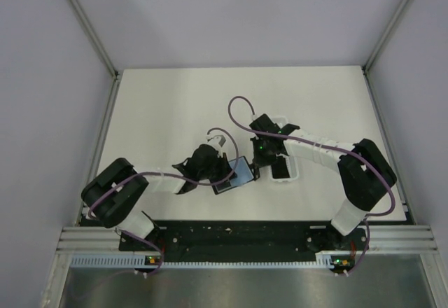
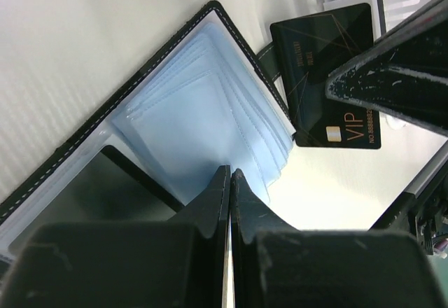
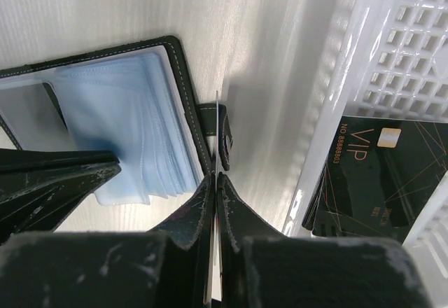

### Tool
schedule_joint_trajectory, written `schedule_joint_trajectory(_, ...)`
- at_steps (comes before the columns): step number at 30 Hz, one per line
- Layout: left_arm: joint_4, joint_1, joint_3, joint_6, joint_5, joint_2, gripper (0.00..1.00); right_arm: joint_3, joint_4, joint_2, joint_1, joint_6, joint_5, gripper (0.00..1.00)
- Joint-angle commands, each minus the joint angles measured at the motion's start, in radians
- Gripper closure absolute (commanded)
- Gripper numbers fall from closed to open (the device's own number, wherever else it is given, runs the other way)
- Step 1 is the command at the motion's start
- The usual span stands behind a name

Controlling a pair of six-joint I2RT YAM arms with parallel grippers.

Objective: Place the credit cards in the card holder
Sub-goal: Insert the credit card into the card holder.

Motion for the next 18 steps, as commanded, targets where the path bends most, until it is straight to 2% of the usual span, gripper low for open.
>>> schedule_joint_trajectory(1,-0.08,-0.003,-0.042,0.019,-0.056,-0.067,1.0,0.017,-0.008,0.015,0.0,0.002,0.037,1.0)
schedule_joint_trajectory(11,-0.148,-0.003,-0.071,0.039,-0.096,-0.165,1.0,0.024,-0.008,-0.04,-0.001,-0.021,0.034,1.0)
schedule_joint_trajectory(18,-0.159,-0.003,-0.077,0.033,-0.104,-0.189,1.0,0.045,0.02,-0.169,-0.003,-0.093,-0.081,1.0)
